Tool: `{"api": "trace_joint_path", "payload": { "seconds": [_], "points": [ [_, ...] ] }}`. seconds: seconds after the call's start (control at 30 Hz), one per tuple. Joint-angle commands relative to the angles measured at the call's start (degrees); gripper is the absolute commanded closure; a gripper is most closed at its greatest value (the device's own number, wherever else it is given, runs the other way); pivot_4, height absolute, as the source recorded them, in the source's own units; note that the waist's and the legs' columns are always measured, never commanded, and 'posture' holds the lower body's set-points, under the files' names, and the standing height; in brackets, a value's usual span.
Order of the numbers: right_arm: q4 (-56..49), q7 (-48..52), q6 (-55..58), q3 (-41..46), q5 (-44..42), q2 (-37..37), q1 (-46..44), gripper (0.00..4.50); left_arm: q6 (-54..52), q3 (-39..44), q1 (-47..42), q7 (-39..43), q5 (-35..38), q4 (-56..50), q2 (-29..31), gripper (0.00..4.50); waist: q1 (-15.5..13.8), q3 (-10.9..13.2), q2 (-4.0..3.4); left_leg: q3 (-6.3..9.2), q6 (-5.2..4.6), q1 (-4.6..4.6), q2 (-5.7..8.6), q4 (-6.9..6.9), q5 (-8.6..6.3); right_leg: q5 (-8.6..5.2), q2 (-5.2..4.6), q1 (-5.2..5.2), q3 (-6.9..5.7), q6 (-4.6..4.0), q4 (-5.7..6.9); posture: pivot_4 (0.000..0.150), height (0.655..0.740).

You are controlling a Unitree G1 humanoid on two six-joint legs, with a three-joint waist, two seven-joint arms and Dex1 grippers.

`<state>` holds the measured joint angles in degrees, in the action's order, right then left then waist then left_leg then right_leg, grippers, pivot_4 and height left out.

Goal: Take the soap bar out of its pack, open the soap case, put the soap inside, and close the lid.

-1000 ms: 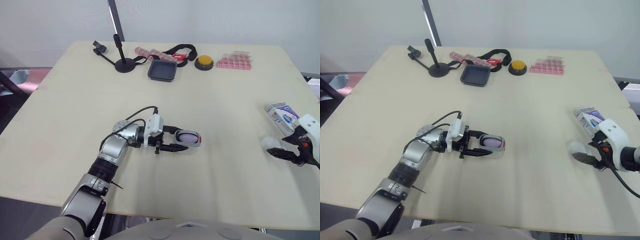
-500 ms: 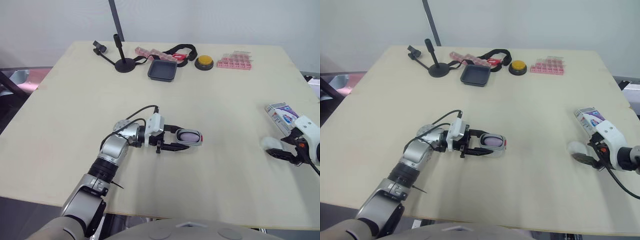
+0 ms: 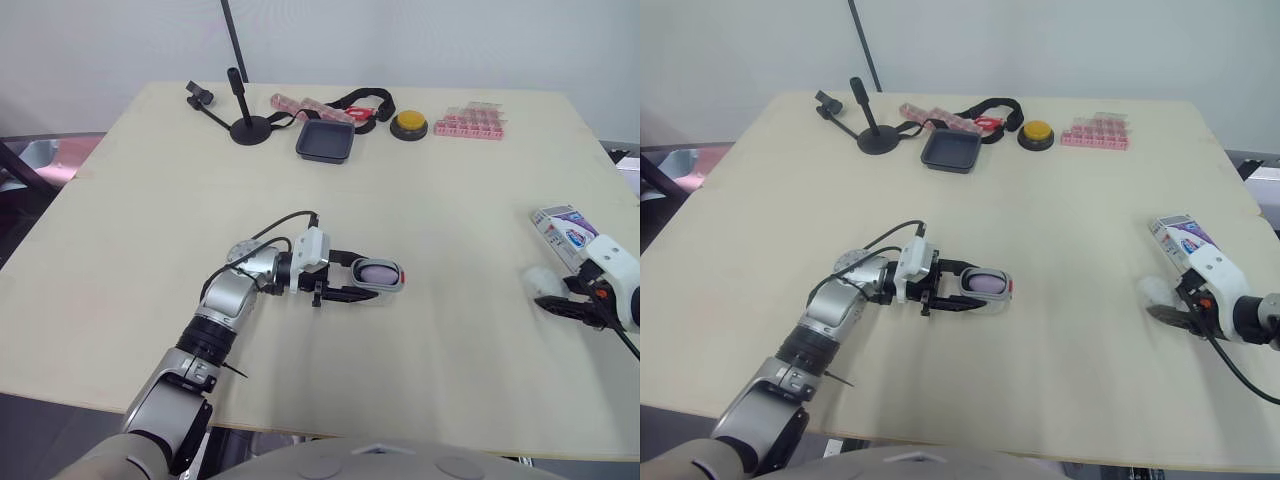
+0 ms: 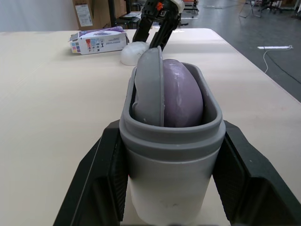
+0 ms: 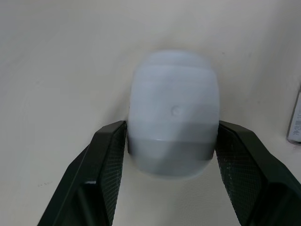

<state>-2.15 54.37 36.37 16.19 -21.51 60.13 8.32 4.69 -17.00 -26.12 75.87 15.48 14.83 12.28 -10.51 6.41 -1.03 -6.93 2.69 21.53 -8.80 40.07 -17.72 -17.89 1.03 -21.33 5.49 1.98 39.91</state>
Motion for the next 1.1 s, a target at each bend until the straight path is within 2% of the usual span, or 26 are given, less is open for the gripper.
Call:
{"api": "trace_joint_path", "payload": {
  "seconds": [0.03,0.27,0.47,0.63,0.77,1.1],
  "points": [
    [-1.8,2.2,-2.5,2.1,0.3,1.8,-0.7,1.51,1.5,-0.1,-0.6,-0.1,0.2,-0.1,-0.3,2.58,0.0,0.0,0.0,0.0,0.0,0.0,0.0,0.0,0.0,0.0,0.0,0.0,0.0,0.0,0.0,0.15,0.74],
    [-6.9,4.4,1.5,1.6,-2.3,4.7,-8.2,1.51,2.7,-0.1,-1.7,0.0,-0.3,2.2,-0.9,2.58,0.4,0.0,0.0,-0.04,0.0,-0.04,-0.04,0.01,0.0,0.0,0.04,0.03,0.06,0.0,0.01,0.15,0.74],
    [-4.9,2.3,1.6,0.8,0.6,3.9,-6.5,1.51,3.3,-0.3,-2.3,-0.1,-0.6,3.0,-1.9,2.58,-0.2,0.0,0.01,0.02,-0.05,-0.02,-0.02,0.03,-0.03,0.0,0.03,-0.01,0.01,0.0,0.1,0.15,0.74],
    [-4.2,1.4,2.1,2.2,0.1,2.6,-4.9,1.51,3.1,-0.3,-1.7,-0.1,-0.5,2.4,-1.6,2.58,-0.1,0.0,0.01,-0.05,-0.04,0.02,-0.01,0.03,-0.03,0.0,0.05,-0.02,0.12,0.0,0.04,0.15,0.74],
    [-4.9,-0.1,6.7,4.1,-2.7,0.3,-4.5,1.51,2.9,-0.3,-1.3,-0.2,-0.6,2.0,-1.4,2.58,0.0,0.0,0.02,-0.04,-0.03,0.0,-0.03,0.03,-0.03,0.0,0.04,0.0,0.12,0.0,0.01,0.15,0.74],
    [-4.8,-2.4,7.9,3.0,-1.5,-2.0,-2.4,1.51,2.5,-0.3,-1.6,-0.4,-0.6,1.7,-1.3,2.58,-0.1,0.0,0.01,-0.05,-0.03,0.0,-0.04,0.02,-0.03,0.0,0.04,-0.04,0.11,0.0,0.01,0.15,0.74]
  ]
}}
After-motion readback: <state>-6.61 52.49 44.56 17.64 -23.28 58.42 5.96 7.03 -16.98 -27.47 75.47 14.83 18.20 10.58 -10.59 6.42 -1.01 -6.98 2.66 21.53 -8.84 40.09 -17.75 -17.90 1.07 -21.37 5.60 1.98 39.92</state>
